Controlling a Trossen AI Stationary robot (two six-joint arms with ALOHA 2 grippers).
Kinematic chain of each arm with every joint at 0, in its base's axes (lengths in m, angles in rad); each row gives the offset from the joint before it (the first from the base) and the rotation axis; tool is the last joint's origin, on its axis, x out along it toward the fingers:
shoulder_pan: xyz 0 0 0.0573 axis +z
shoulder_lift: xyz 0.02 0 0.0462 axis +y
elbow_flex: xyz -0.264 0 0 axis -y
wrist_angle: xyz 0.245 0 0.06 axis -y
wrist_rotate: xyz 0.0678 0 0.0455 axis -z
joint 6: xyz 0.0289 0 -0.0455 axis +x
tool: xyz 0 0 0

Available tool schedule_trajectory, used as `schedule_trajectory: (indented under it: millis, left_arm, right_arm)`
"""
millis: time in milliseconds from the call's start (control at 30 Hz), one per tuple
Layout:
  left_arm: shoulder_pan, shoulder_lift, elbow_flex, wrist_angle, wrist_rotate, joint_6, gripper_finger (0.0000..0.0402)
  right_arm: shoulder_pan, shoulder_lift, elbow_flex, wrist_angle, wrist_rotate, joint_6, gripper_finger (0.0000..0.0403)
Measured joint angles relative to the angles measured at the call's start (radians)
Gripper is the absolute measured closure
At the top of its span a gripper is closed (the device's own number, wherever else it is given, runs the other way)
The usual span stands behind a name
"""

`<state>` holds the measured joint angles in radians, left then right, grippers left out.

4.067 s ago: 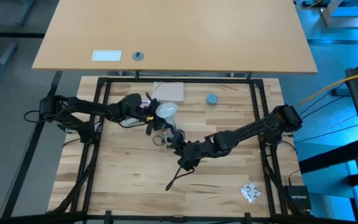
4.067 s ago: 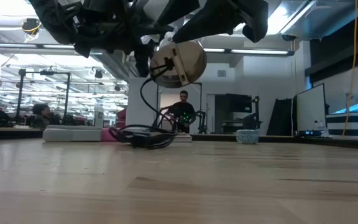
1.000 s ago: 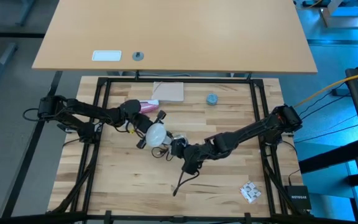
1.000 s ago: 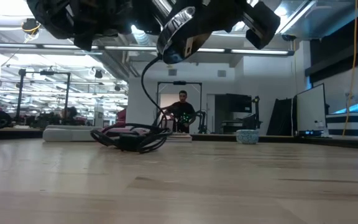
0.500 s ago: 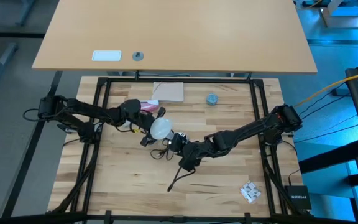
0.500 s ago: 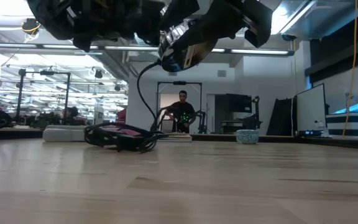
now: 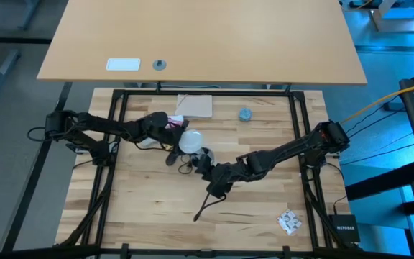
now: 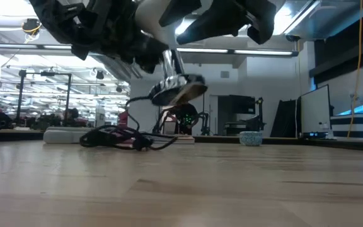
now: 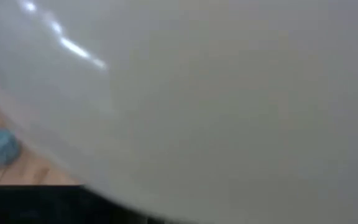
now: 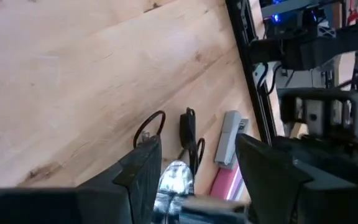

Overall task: Screw lightbulb
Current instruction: Insert the white lightbulb into the desk lamp

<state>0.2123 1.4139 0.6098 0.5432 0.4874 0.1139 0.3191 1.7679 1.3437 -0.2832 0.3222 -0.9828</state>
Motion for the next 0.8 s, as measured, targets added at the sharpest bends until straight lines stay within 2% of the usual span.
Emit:
schedule_trajectory:
  millis: [167, 300, 600, 800]
  left_arm:
    - [-0.002, 0.0, 0.0, -0.016, -0.022, -0.008, 0.0249]
    - [-0.01, 0.0, 0.0, -0.013, -0.034, -0.032, 0.0249]
    - [-0.077, 0.041, 0.001, 0.007, -0.22, -0.059, 0.0249]
    - [-0.135, 0.142, 0.002, 0.157, -0.302, -0.081, 0.0249]
  right_arm:
    - [0.0, 0.0, 0.0, -0.03, 0.003, 0.119, 0.0191]
    - [0.0, 0.0, 0.0, -0.135, 0.043, 0.251, 0.0191]
    - [0.0, 0.002, 0.0, -0.566, 0.088, 0.583, 0.0191]
    - [0.0, 0.002, -0.002, -0.697, 0.109, 0.664, 0.0191]
